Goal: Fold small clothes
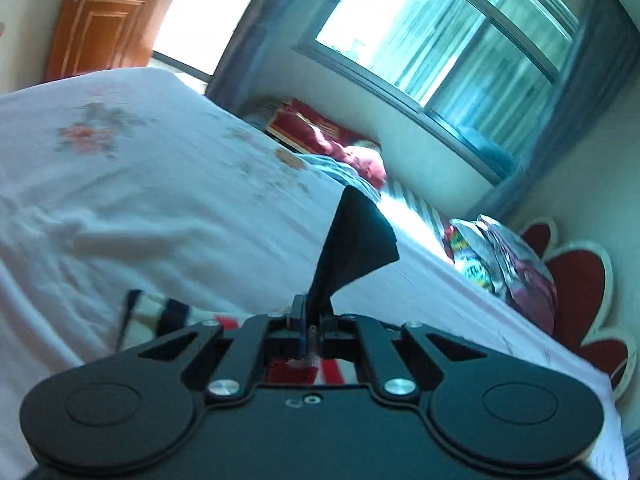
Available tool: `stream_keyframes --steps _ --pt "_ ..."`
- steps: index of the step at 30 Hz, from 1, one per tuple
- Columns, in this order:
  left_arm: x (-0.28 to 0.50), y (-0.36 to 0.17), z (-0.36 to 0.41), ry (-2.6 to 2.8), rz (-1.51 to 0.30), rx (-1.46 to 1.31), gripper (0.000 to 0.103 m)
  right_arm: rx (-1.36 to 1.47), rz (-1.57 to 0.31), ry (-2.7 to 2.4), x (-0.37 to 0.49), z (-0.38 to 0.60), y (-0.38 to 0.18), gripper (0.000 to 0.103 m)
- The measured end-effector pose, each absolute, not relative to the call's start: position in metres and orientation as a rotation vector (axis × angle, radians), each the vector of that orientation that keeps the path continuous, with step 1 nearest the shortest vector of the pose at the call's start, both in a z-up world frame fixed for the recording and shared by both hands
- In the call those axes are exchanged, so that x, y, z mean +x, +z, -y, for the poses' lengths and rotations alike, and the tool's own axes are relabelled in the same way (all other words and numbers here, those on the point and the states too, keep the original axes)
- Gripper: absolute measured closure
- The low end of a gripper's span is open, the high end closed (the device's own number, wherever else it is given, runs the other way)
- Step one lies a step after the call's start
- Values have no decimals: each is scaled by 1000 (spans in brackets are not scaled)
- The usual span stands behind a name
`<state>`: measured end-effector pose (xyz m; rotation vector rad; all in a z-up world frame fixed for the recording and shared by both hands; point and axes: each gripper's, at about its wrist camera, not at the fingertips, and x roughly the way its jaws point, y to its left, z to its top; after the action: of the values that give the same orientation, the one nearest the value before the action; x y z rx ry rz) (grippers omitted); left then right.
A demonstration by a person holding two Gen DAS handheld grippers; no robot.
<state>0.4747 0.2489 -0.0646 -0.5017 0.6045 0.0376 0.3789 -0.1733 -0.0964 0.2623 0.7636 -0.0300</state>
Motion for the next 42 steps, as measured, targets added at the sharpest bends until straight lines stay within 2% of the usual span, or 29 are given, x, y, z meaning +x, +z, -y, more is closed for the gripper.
stream_keyframes --steps 12,20,21,22,23,25,29,36,38,39,40,42 --pt "512 -94 -36 -234 -747 -132 99 347 -759 1 391 233 -105 56" --pt "510 -132 36 -318 -867 -53 96 400 -760 17 394 271 -104 55" --pt "508 -134 41 -330 -863 -43 93 409 -760 14 394 276 -104 55" --pt "502 -133 47 -353 -847 -33 78 423 -760 10 394 281 -104 55" --pt "499 -133 52 -376 -839 -28 57 442 -760 7 395 286 -105 55" --pt "493 -132 60 -431 -818 -27 36 484 -762 7 398 292 -106 55" --pt "477 -127 48 -409 -785 -53 37 593 -774 51 411 296 -108 55" --pt "419 -100 -44 -224 -693 -41 38 705 -807 214 444 258 -113 55" --pt "401 -100 -78 -150 -693 -9 41 720 -826 239 455 247 -115 49" --pt "393 -100 -95 -116 -706 0 43 726 -839 246 460 243 -117 38" --pt "387 -102 -110 -86 -726 4 49 729 -848 254 465 238 -118 34" --pt "378 -106 -136 -43 -766 -11 49 720 -861 275 473 230 -120 34"
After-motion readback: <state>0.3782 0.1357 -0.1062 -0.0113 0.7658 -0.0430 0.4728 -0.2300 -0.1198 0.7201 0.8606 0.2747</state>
